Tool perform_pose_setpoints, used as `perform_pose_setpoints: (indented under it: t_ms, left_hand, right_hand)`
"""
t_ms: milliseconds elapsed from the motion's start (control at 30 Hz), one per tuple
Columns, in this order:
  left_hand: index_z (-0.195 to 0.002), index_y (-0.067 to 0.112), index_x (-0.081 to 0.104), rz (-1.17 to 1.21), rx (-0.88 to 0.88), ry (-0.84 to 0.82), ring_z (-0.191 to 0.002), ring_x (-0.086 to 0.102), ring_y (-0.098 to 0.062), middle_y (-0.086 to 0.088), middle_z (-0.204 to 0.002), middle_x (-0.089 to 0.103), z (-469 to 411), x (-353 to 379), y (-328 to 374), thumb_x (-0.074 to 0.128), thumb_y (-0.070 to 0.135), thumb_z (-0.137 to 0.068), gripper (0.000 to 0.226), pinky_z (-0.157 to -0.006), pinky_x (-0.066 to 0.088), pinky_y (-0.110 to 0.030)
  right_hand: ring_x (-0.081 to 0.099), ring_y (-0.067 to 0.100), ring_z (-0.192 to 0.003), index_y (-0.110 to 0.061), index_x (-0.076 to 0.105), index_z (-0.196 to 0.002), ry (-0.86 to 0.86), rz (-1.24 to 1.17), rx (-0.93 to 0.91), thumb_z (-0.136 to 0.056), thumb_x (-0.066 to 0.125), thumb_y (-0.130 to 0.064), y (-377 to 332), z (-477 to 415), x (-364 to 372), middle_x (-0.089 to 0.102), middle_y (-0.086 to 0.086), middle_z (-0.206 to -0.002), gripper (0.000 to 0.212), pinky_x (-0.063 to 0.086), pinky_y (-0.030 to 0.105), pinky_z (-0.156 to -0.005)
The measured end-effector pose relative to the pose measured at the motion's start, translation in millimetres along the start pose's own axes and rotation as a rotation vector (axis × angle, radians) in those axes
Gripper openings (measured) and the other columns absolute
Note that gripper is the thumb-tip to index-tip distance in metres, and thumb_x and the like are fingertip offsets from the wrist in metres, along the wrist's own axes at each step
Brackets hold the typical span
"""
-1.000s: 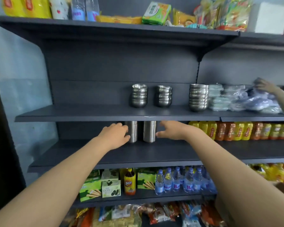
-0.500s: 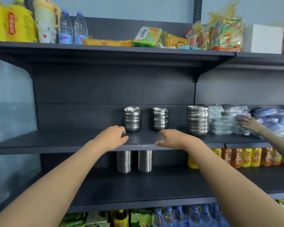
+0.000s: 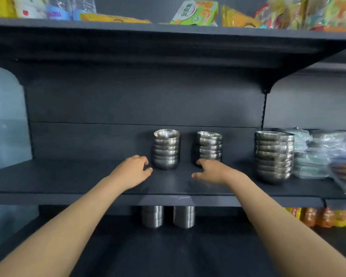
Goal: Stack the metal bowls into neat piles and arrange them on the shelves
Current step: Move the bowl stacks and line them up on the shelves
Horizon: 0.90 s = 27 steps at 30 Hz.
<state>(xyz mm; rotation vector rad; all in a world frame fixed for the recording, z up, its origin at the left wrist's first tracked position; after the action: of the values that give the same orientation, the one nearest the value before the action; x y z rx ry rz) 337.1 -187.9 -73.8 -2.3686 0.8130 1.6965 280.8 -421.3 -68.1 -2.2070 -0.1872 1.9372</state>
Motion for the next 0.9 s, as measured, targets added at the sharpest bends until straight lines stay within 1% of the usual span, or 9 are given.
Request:
perform_pose_setpoints:
  t_ms: [267,333,400,533,600,667,733,800,900]
  left_hand:
    - [-0.131,0.011,0.045,0.043,0.057,-0.032,-0.122,0.045,-0.021,-0.006,-0.132,0.047,-107.8,52.0,-46.2,0.046,0.043,-0.093,0.050,-0.101,0.038,-0.031]
    - [-0.135,0.010,0.040,0.060,0.070,-0.039,-0.127,0.041,-0.021,-0.006,-0.137,0.043,-134.1,61.8,-57.0,0.047,0.047,-0.092,0.058,-0.104,0.036,-0.031]
    - [-0.142,0.010,0.030,0.116,0.080,-0.041,-0.133,0.035,-0.021,-0.006,-0.143,0.035,-156.8,70.3,-66.9,0.048,0.051,-0.090,0.069,-0.107,0.033,-0.031]
    - [-0.147,0.014,0.018,0.257,0.087,-0.053,-0.138,0.028,-0.019,-0.002,-0.151,0.022,-184.9,89.6,-80.7,0.055,0.060,-0.081,0.088,-0.109,0.029,-0.030]
    - [-0.148,0.018,0.012,0.319,0.102,-0.079,-0.139,0.026,-0.016,0.002,-0.152,0.017,-191.9,99.3,-83.3,0.057,0.062,-0.078,0.094,-0.109,0.028,-0.027]
    - [-0.148,0.021,0.009,0.387,0.136,-0.091,-0.138,0.027,-0.012,0.004,-0.151,0.017,-196.8,108.0,-82.3,0.061,0.059,-0.077,0.096,-0.106,0.026,-0.023]
    - [-0.148,0.023,0.004,0.469,0.160,-0.078,-0.136,0.026,-0.006,0.006,-0.151,0.015,-200.5,117.3,-79.3,0.064,0.054,-0.077,0.099,-0.103,0.023,-0.017]
    - [-0.148,0.024,-0.001,0.574,0.157,-0.069,-0.132,0.025,0.000,0.009,-0.152,0.011,-202.9,128.2,-77.9,0.068,0.049,-0.076,0.102,-0.101,0.022,-0.015]
    - [-0.148,0.030,-0.012,0.716,0.154,-0.082,-0.132,0.025,0.003,0.012,-0.154,0.007,-205.3,145.0,-78.0,0.071,0.050,-0.073,0.113,-0.109,0.025,-0.022]
  right_hand:
    - [0.042,0.027,-0.133,-0.010,0.022,-0.148,0.054,-0.114,0.058,-0.091,0.054,-0.045,18.1,-114.7,22.4,0.036,0.011,-0.150,0.074,0.036,0.035,-0.108]
    - [0.040,0.025,-0.135,-0.012,0.020,-0.150,0.079,-0.174,0.044,-0.089,0.056,-0.048,19.4,-142.8,26.0,0.035,0.011,-0.151,0.079,0.035,0.034,-0.109]
    - [0.033,0.020,-0.140,-0.015,0.017,-0.151,0.115,-0.257,0.015,-0.086,0.060,-0.049,19.8,-168.6,31.7,0.030,0.008,-0.154,0.085,0.030,0.033,-0.113]
    - [0.027,0.018,-0.143,-0.017,0.007,-0.152,0.204,-0.471,-0.021,-0.080,0.068,-0.046,18.8,-203.4,37.5,0.025,0.005,-0.156,0.098,0.025,0.036,-0.116]
    - [0.029,0.013,-0.140,-0.016,0.005,-0.152,0.237,-0.522,-0.053,-0.079,0.071,-0.041,17.9,-213.5,38.7,0.028,-0.001,-0.153,0.102,0.026,0.031,-0.115]
    - [0.032,0.003,-0.132,-0.016,0.004,-0.152,0.266,-0.572,-0.095,-0.079,0.073,-0.033,15.6,-220.4,39.6,0.032,-0.014,-0.140,0.102,0.026,0.020,-0.108]
    - [0.030,-0.001,-0.130,-0.019,0.000,-0.152,0.301,-0.623,-0.127,-0.077,0.074,-0.031,14.9,-226.7,42.8,0.030,-0.017,-0.136,0.106,0.026,0.019,-0.106]
    - [0.028,0.000,-0.135,-0.024,-0.005,-0.151,0.331,-0.659,-0.160,-0.072,0.076,-0.042,14.0,-231.4,48.6,0.025,-0.014,-0.147,0.115,0.026,0.024,-0.112]
    - [0.023,0.002,-0.141,-0.032,-0.011,-0.149,0.337,-0.678,-0.190,-0.059,0.073,-0.067,14.8,-238.3,59.1,0.020,-0.010,-0.155,0.128,0.024,0.036,-0.118]
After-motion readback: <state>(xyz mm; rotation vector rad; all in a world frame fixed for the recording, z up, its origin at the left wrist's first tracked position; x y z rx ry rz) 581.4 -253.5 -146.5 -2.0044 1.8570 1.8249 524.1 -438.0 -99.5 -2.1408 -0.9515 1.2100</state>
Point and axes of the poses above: each hand's wrist, its own z-axis away from the middle knuckle, its own x-axis out of the palm, y = z × x, the point moved 2 cm from there along -z, towards the middle knuckle
